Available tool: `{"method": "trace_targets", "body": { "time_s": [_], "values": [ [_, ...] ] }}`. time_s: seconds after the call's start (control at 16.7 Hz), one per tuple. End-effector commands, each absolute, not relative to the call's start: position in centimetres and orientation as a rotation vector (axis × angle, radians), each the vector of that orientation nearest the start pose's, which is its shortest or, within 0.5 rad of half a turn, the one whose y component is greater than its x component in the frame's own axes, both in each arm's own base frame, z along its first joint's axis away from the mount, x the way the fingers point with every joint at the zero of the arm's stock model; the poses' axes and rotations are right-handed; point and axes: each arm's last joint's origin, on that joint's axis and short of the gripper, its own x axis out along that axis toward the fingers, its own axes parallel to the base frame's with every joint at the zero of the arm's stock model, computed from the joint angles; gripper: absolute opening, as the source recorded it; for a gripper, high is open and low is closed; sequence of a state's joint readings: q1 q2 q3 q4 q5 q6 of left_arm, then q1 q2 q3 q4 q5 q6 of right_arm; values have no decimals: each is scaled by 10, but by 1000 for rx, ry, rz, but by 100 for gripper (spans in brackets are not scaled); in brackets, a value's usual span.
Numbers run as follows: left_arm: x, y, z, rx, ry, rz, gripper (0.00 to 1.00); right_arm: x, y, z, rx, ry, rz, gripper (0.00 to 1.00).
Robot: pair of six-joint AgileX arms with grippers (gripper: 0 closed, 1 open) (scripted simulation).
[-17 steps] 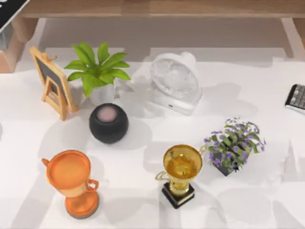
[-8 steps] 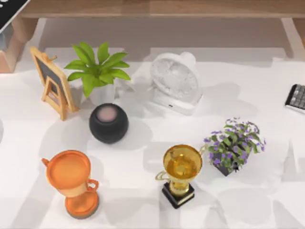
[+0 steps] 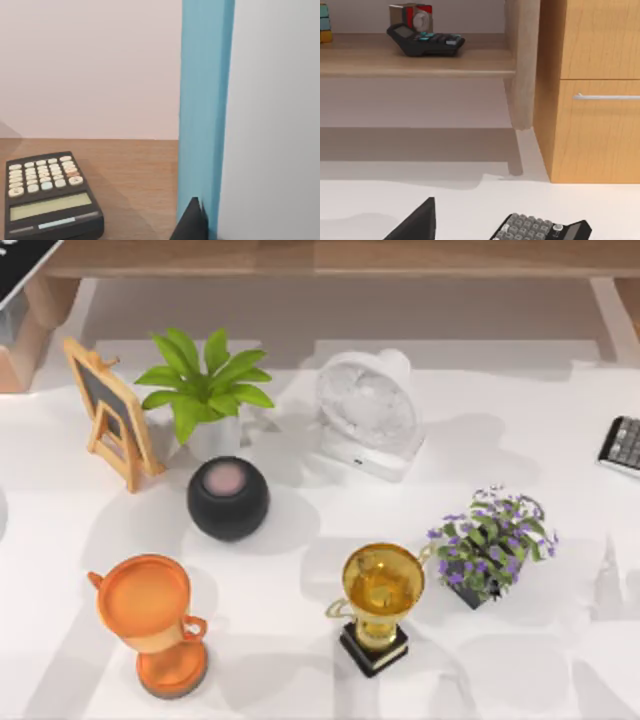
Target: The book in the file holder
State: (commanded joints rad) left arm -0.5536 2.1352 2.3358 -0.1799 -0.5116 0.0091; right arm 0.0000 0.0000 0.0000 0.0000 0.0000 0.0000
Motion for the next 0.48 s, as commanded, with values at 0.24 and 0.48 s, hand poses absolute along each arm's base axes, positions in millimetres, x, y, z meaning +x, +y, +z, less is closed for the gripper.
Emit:
{"method": "trace_targets", "body": {
  "time_s": [0.24,0.48],
  "values": [
    [429,-237,433,-13,-11,-17,0,106,-1,160,0,0,0,100],
    [429,-237,433,-13,-11,-17,0,106,-1,160,0,0,0,100]
  ]
}}
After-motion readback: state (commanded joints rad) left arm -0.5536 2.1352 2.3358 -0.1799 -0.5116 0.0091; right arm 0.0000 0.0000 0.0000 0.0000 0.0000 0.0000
